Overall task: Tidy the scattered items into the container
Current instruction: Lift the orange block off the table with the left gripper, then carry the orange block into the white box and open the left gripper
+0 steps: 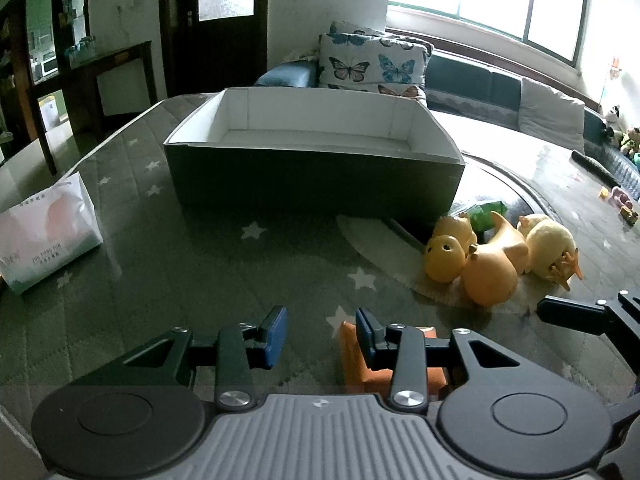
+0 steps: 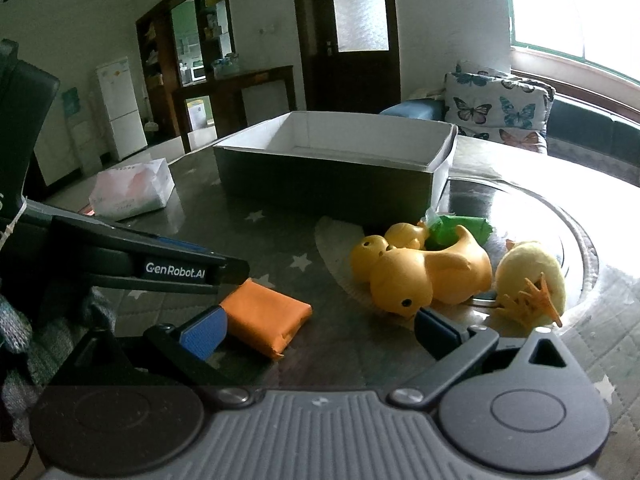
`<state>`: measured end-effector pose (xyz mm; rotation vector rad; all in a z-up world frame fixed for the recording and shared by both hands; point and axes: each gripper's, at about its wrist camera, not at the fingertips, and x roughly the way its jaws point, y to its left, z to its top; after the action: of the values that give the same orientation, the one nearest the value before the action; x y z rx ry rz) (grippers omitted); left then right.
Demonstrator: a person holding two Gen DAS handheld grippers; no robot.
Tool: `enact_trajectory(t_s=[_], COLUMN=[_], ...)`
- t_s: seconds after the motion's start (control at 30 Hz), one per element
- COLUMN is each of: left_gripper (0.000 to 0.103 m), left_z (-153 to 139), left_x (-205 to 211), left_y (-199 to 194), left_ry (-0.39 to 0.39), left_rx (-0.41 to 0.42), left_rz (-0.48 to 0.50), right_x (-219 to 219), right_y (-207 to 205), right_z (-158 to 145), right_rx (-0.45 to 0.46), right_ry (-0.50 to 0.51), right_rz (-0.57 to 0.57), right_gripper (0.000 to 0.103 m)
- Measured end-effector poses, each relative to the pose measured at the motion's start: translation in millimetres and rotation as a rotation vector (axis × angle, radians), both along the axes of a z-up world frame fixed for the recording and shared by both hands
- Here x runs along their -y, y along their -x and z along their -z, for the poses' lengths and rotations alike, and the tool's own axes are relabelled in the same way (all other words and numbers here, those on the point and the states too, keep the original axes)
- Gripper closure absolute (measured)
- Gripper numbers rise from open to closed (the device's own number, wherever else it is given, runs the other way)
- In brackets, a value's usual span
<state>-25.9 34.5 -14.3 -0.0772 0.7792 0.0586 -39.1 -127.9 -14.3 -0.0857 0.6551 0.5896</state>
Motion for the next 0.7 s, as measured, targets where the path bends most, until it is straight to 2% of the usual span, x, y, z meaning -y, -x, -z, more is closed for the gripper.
enact_trajectory(t_s=[0.7], left_gripper=[0.062], left_z=[-1], left_x=[-10], left_y=[8], left_ry=[0.101], left_rx=[-0.026], left_rz=[0.054], right_x=[-12], right_y=[2], right_z=[7], right_rx=[-0.021], right_ry=[-0.002], right_rz=[-0.067], right_gripper=[0.008])
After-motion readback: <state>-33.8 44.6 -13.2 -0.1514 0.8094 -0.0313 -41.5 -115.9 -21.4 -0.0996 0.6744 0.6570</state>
